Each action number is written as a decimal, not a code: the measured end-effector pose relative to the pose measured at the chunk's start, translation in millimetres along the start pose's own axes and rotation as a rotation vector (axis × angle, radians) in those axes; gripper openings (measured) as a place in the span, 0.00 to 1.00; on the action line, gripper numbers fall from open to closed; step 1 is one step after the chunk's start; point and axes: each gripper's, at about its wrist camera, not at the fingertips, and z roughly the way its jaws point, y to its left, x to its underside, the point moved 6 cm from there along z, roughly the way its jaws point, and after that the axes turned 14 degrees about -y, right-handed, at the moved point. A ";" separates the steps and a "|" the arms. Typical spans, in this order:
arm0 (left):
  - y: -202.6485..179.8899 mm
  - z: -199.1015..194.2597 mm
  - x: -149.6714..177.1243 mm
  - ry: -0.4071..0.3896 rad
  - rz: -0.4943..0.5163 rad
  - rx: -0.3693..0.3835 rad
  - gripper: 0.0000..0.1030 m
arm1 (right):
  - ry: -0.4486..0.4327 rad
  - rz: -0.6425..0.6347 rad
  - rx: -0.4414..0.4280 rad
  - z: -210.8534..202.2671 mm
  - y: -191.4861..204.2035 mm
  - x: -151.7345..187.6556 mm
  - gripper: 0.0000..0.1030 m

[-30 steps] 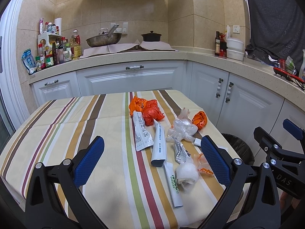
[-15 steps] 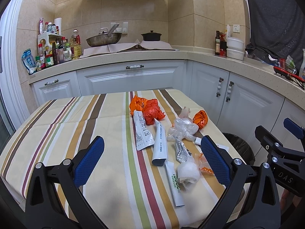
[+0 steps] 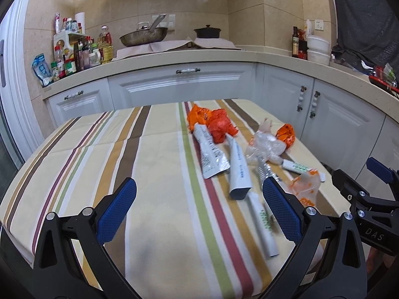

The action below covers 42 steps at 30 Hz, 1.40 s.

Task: Collect trash
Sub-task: 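Close the right gripper on the clear bag with orange print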

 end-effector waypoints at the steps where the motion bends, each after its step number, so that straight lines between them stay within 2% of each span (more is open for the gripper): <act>1: 1.4 0.8 1.0 0.004 0.000 -0.004 0.96 | 0.007 0.001 -0.015 2.9 4.7 2.5 0.93; 5: 6.9 2.8 5.6 0.019 0.006 -0.004 0.95 | 0.031 -0.012 -0.047 15.7 20.3 11.7 0.93; 7: 7.9 3.9 8.2 0.027 0.005 0.003 0.92 | 0.038 -0.004 -0.054 20.2 23.7 14.8 0.92; 8: 8.0 4.7 8.8 0.031 0.005 0.006 0.88 | 0.044 0.003 -0.059 22.3 24.5 16.0 0.88; 9: 8.4 5.5 9.4 0.035 0.003 0.010 0.85 | 0.049 0.006 -0.062 24.3 25.2 17.5 0.78; 11: 8.2 7.5 10.8 0.041 -0.001 0.015 0.83 | 0.067 0.026 -0.092 28.0 26.5 21.1 0.65; 26: 2.3 16.5 16.9 0.069 -0.019 0.041 0.82 | 0.120 0.067 -0.119 34.1 21.9 27.5 0.64; 31: -2.8 16.9 19.0 0.075 -0.017 0.052 0.82 | 0.114 0.062 -0.143 30.6 23.7 25.8 0.54; 35: -7.8 15.5 19.8 0.075 -0.013 0.063 0.82 | 0.105 0.075 -0.162 28.5 22.3 23.8 0.41; 42: -13.7 14.7 21.5 0.080 -0.008 0.073 0.82 | 0.100 0.081 -0.165 25.4 21.2 22.7 0.35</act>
